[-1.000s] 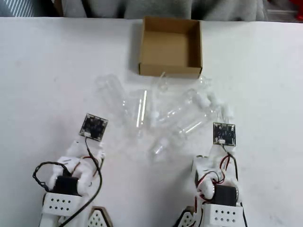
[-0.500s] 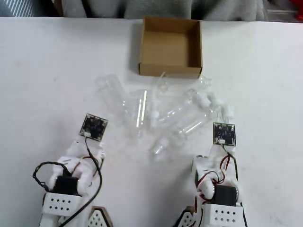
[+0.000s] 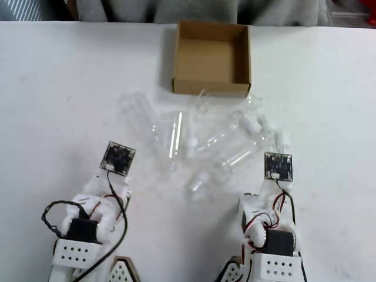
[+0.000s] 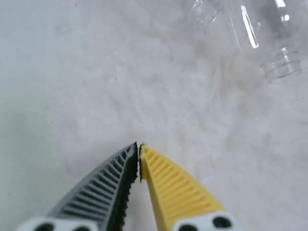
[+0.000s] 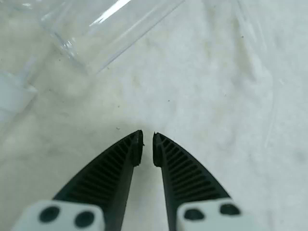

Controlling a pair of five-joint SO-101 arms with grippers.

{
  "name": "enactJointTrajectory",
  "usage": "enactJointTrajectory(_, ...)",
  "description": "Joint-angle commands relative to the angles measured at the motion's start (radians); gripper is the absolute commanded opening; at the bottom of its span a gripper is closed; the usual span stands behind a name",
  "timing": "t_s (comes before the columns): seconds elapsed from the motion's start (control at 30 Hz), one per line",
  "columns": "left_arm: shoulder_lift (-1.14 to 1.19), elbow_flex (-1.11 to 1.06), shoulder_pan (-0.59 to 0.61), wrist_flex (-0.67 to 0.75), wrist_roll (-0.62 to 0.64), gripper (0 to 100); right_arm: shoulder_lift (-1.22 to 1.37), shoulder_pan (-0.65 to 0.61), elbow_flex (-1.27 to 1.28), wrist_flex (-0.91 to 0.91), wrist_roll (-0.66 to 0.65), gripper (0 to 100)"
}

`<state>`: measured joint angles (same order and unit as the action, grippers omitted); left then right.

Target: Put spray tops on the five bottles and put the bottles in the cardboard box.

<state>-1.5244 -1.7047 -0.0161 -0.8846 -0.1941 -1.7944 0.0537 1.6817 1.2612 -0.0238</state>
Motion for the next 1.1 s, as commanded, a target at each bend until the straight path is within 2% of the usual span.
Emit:
enactJointTrajectory(0.0, -0.013, 0.008, -0.005, -0.006, -0.008, 2, -0.005, 0.010, 0.009, 0.005, 0.005, 1.7)
enactJointTrajectory(0.3, -0.013, 0.176, -0.008, -0.006, -0.008, 2, -0.005, 0.010, 0.009, 0.005, 0.005, 1.7)
enactJointTrajectory(0.47, -0.005, 0.384, -0.007, -0.072, 0.005, 2, -0.005, 0.010, 0.009, 0.005, 0.005, 1.7)
enactJointTrajectory(0.57, 0.025, 0.520, -0.007, -0.121, 0.071, 2, -0.005, 0.010, 0.009, 0.005, 0.005, 1.7)
enactJointTrajectory(0.73, 0.306, 0.766, -0.010, -0.144, 0.133, 2, -0.005, 0.010, 0.009, 0.005, 0.003, 1.7)
enactJointTrajectory(0.9, 0.650, 0.976, -0.016, -0.133, 0.250, 2, -0.005, 0.010, 0.009, 0.005, 0.003, 1.7)
enactJointTrajectory(1.07, 0.932, 1.134, -0.016, -0.026, 0.428, 2, -0.005, 0.010, 0.009, 0.005, 0.003, 1.7)
